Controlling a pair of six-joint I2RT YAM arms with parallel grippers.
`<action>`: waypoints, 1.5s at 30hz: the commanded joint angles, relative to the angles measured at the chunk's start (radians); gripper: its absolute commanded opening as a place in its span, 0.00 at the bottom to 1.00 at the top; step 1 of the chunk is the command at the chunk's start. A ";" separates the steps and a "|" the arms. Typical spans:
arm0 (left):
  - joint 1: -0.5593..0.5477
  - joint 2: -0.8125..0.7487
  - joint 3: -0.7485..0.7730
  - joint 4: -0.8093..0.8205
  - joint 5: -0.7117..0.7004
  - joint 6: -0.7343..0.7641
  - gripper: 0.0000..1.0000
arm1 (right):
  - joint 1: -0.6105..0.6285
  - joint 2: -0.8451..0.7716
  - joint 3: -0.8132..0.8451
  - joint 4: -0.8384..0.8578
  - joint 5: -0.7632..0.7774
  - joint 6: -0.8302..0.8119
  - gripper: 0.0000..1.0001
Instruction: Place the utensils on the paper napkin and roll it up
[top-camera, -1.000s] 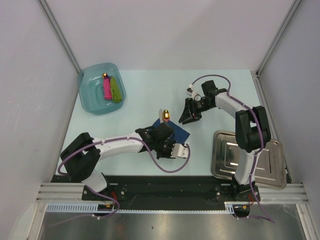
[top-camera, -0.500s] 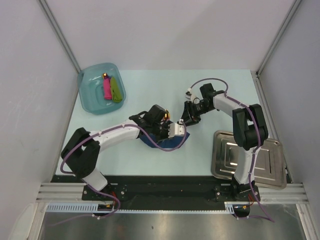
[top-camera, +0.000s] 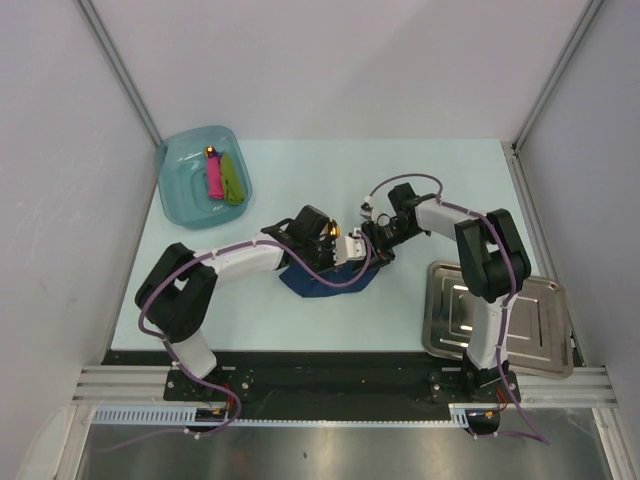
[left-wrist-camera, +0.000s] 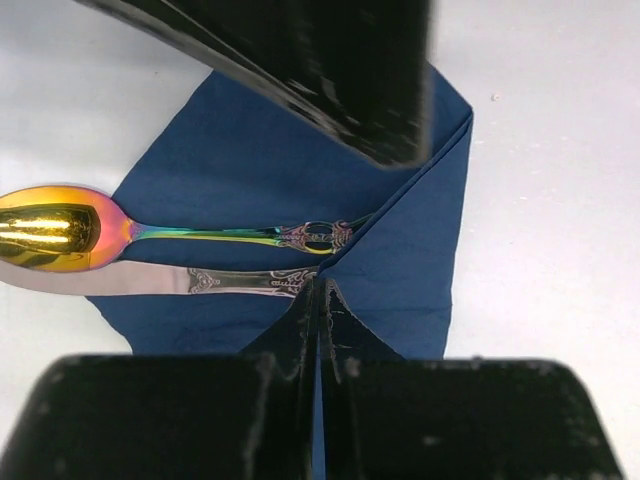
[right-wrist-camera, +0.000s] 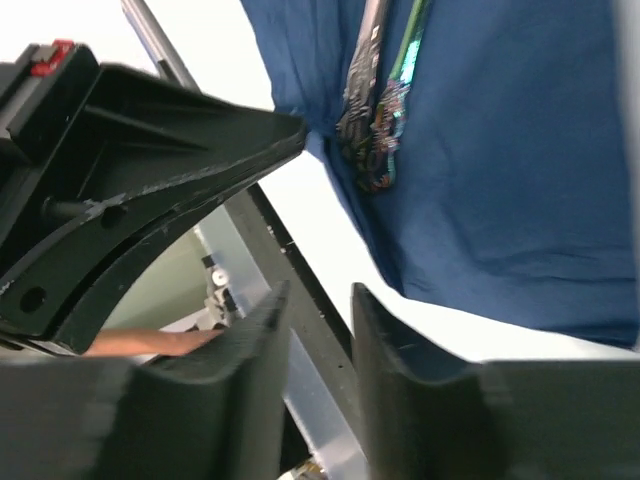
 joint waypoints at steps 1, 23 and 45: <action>0.012 0.010 0.031 0.044 -0.029 -0.013 0.00 | 0.032 0.016 -0.017 0.037 -0.049 0.028 0.31; 0.124 -0.113 0.063 -0.195 0.253 0.065 0.49 | 0.068 0.102 -0.007 0.080 -0.028 0.076 0.22; -0.211 -0.079 -0.138 -0.111 0.077 0.118 0.44 | 0.031 0.065 -0.024 0.060 -0.026 0.053 0.21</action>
